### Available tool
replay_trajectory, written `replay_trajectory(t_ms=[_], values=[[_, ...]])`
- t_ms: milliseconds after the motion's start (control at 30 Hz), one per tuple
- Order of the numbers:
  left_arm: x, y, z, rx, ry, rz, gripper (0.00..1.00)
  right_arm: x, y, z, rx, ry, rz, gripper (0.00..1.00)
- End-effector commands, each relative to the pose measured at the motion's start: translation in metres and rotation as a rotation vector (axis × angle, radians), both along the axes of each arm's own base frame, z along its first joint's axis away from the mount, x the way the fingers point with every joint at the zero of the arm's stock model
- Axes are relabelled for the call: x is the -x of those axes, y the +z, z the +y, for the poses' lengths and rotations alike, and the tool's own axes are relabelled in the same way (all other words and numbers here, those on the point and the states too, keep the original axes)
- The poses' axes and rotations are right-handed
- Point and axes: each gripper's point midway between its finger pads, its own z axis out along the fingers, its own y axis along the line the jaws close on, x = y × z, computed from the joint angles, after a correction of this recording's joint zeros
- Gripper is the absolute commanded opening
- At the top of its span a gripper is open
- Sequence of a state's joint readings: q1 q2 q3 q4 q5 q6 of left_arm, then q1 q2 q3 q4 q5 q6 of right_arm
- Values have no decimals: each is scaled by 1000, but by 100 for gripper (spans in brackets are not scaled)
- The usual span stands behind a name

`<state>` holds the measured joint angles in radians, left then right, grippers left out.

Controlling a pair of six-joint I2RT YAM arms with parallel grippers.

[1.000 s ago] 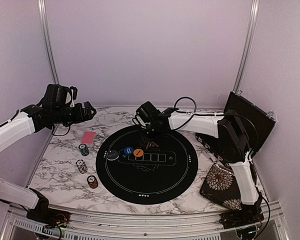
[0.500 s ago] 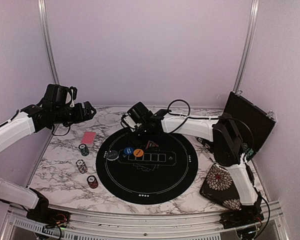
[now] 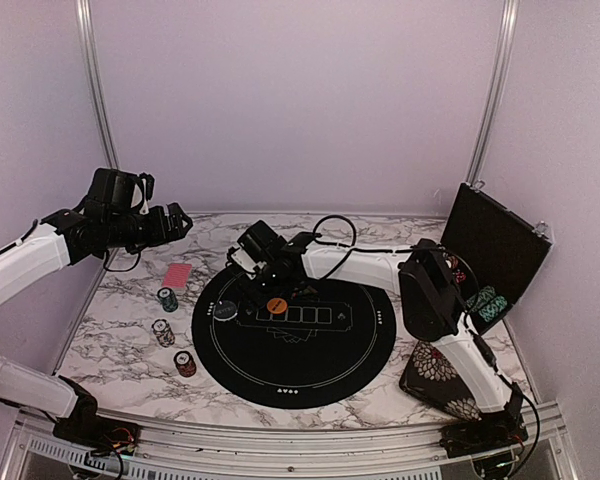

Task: Distribute texas hold em gaming equipment
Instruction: Move the small blind button to the small blind area.

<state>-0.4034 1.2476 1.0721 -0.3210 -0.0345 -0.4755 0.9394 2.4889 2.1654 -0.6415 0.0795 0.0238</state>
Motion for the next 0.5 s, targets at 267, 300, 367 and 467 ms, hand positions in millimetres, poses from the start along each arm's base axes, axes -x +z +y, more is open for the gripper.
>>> replay_trajectory(t_ms=[267, 300, 367, 467], values=[[2, 3, 5, -8, 10, 2, 99, -4, -12, 3, 31, -13, 4, 69], [2, 3, 5, -8, 9, 4, 99, -5, -15, 1, 37, -23, 7, 69], [2, 3, 5, -9, 9, 3, 99, -6, -20, -4, 43, -44, 16, 69], [3, 3, 4, -9, 8, 6, 99, -8, -26, -9, 29, -67, 47, 69]])
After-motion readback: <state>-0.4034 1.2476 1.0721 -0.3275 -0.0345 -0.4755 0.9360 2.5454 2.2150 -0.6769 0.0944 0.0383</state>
